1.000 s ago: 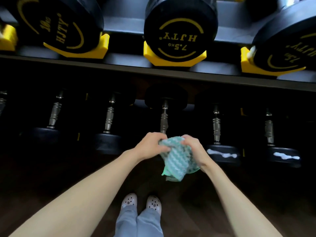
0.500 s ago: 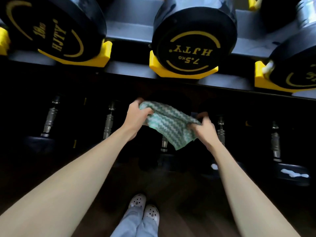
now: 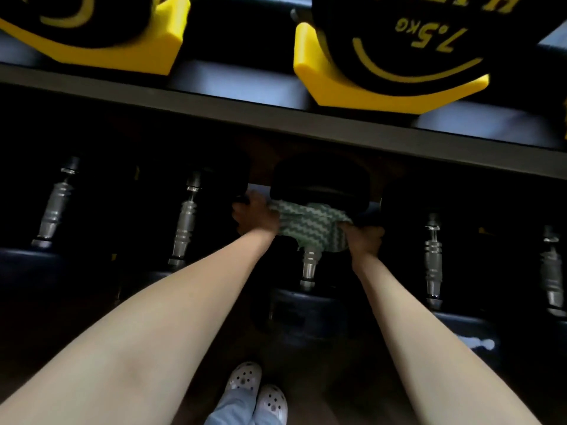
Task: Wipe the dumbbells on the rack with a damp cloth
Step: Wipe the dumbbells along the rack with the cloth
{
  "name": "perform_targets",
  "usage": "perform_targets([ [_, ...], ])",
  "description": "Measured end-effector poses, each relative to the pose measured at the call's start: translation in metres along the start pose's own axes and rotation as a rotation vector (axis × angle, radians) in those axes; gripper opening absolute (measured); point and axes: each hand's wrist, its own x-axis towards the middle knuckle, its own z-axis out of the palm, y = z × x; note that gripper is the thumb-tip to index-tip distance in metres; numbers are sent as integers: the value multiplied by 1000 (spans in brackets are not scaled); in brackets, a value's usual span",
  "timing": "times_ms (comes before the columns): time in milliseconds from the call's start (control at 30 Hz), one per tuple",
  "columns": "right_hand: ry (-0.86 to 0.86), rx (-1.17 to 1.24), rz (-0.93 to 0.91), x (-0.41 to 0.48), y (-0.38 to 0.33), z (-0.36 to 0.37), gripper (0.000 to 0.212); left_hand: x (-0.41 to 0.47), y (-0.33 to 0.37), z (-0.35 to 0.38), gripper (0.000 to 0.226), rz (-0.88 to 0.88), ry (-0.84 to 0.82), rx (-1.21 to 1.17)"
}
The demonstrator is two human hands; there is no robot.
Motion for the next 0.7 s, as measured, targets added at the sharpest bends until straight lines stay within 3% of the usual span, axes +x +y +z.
perform_targets([
  [67,-11,-48,-70,-1,1,-1,45,2,-3,2,40,45,30,104],
  [133,-165,169,-33,-4,-1,1,23,0,2,6,32,129,-57,-10],
  [200,-373,399,93,-10,-6,6,13,-8,11,9,32,105,-207,-194],
  [300,-576,378,137,-21,-11,11,32,-25,20,18,38,19,-489,-545],
  [400,-573,256,67,-21,-9,13,43,-24,19,21,41,89,-487,-386],
  [533,-627,164,33,-16,-6,8,34,-15,12,23,44,166,-450,-251],
  [700,-643,71,52,-26,1,-1,32,-20,2,19,42,152,-562,-167],
])
